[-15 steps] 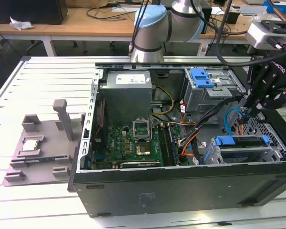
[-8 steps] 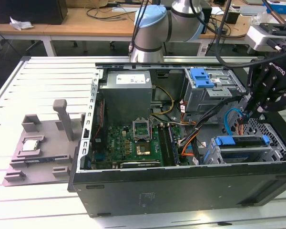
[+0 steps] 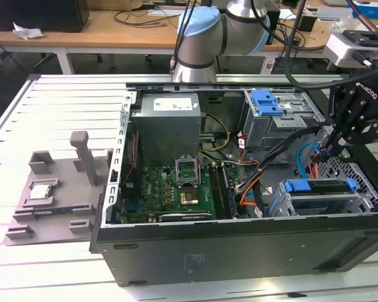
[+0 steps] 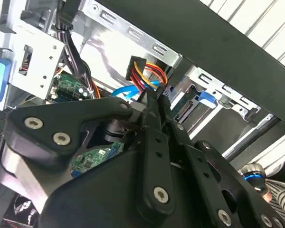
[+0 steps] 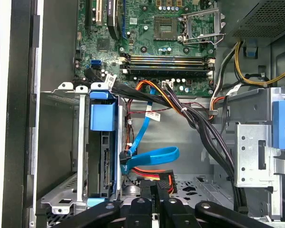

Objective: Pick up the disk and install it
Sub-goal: 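Insert the first disk wire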

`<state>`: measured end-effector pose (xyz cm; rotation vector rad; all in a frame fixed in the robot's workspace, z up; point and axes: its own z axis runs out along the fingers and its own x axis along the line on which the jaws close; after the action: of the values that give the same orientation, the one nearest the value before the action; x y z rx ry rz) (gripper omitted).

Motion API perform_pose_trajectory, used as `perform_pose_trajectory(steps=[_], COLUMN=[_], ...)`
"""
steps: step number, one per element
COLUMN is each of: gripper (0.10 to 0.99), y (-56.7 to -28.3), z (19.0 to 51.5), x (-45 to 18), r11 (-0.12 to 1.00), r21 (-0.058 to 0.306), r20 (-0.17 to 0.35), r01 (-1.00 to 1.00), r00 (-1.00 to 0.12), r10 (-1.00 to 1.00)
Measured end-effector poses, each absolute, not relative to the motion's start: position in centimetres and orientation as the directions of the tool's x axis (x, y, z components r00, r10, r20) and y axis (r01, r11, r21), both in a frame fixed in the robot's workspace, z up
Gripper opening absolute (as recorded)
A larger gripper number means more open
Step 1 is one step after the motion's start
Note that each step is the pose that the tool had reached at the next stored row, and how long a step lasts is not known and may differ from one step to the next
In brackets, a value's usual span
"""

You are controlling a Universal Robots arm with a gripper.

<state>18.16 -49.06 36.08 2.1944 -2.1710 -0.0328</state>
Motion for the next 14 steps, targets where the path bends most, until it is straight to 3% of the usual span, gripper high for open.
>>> perform_pose_trajectory(steps=[7,14], gripper=[0.161,0.161], y=[-52.9,-52.8], z=[35.7,34.3], x=[17.8,17.1], r11=[-0.009,0.017], r21=[0.054,0.054], r20=[0.033,0.034], r01=[-0.999,-0.998], r00=[0.011,-0.016], r10=[-0.999,-0.999])
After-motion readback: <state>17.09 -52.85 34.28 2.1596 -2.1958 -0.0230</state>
